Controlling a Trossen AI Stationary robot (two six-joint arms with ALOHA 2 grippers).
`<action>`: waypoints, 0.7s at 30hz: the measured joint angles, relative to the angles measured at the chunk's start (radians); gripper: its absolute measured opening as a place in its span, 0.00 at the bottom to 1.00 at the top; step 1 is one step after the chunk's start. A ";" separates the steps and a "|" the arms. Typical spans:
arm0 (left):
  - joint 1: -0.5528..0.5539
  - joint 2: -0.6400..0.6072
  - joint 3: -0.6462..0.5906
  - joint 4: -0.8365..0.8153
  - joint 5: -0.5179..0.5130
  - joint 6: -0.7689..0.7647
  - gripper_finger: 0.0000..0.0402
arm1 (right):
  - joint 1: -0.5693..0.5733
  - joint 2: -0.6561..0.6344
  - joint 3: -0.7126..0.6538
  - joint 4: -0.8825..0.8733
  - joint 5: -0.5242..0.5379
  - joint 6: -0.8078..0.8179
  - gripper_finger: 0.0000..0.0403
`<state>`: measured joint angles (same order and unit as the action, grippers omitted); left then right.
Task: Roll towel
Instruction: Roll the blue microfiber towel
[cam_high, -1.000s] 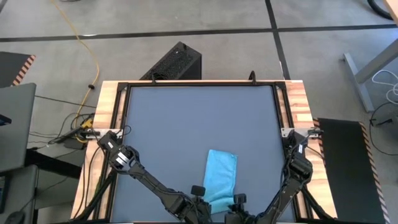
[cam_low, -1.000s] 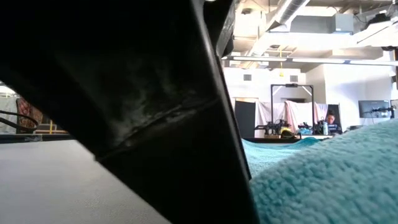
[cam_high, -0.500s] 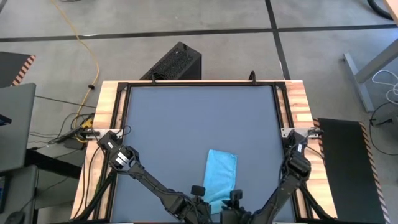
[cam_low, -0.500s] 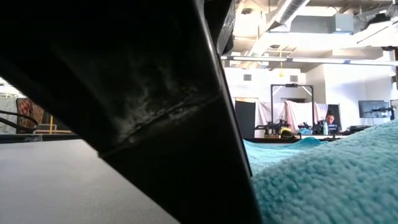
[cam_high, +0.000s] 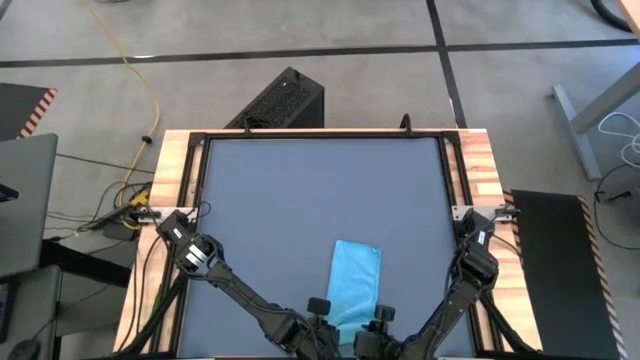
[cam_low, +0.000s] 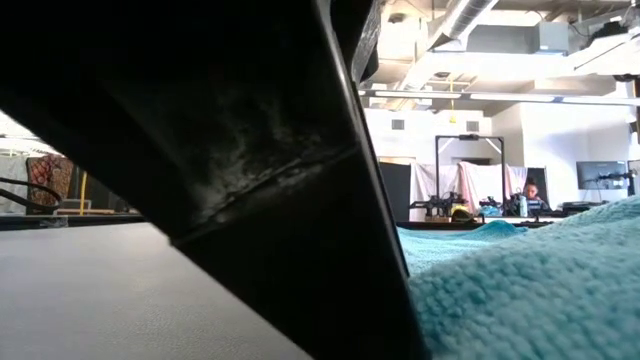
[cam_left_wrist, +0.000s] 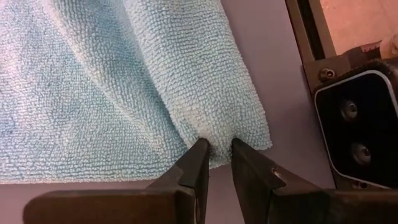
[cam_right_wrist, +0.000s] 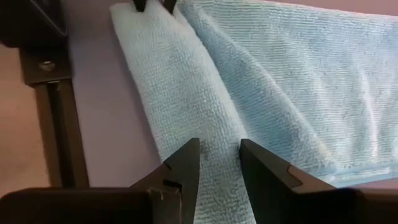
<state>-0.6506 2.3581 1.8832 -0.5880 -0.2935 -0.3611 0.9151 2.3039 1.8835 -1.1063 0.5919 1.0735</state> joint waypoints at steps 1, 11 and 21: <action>0.000 0.000 0.000 0.000 0.000 0.000 0.14 | 0.004 0.000 0.000 0.006 0.000 0.000 0.35; 0.000 0.000 0.001 -0.004 -0.002 0.000 0.14 | 0.048 0.005 0.000 0.029 -0.018 0.034 0.35; -0.002 -0.001 0.001 -0.002 -0.002 -0.008 0.14 | 0.060 0.054 0.000 0.046 -0.043 0.038 0.35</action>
<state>-0.6524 2.3573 1.8843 -0.5897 -0.2956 -0.3691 0.9756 2.3575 1.8835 -1.0606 0.5487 1.1116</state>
